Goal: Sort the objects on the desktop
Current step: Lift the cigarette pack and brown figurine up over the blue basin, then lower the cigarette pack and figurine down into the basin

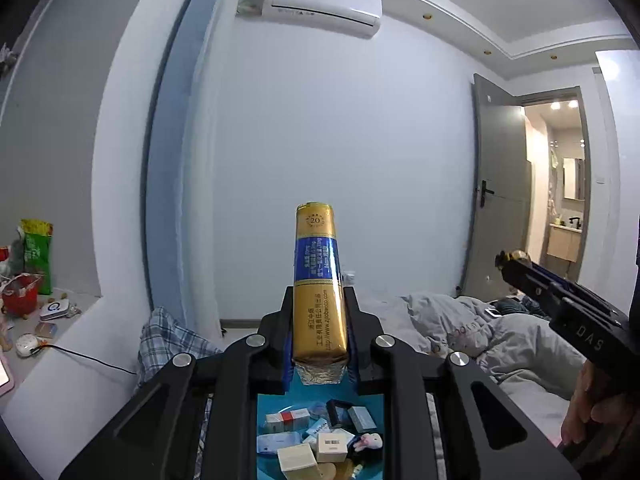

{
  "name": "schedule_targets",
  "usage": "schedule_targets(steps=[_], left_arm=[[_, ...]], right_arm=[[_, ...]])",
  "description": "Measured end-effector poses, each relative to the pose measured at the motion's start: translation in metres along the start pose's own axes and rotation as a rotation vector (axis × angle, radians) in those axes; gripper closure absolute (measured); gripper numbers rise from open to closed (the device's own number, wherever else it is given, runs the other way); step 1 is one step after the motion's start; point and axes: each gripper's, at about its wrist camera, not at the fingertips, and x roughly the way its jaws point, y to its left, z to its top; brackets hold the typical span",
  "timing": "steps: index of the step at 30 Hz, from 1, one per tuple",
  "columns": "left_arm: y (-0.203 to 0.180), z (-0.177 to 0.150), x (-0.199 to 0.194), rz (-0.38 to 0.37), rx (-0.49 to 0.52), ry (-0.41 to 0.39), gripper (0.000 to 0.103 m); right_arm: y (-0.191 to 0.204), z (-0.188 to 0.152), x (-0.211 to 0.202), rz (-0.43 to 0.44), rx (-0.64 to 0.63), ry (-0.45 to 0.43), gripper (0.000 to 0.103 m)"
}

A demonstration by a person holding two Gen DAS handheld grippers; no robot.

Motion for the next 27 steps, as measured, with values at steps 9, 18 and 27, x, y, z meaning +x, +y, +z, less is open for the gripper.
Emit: schedule_targets(steps=[9, 18, 27], left_arm=[[-0.004, -0.018, 0.021, 0.008, 0.003, 0.045, 0.082], [0.002, -0.027, 0.035, 0.009, -0.014, 0.071, 0.082], [0.013, -0.040, 0.068, -0.030, -0.067, 0.160, 0.082]], right_arm=[[-0.012, -0.020, 0.012, 0.005, 0.010, 0.048, 0.071], [-0.007, -0.024, 0.015, 0.030, -0.009, 0.054, 0.071], [-0.006, -0.039, 0.040, 0.050, -0.014, 0.098, 0.071]])
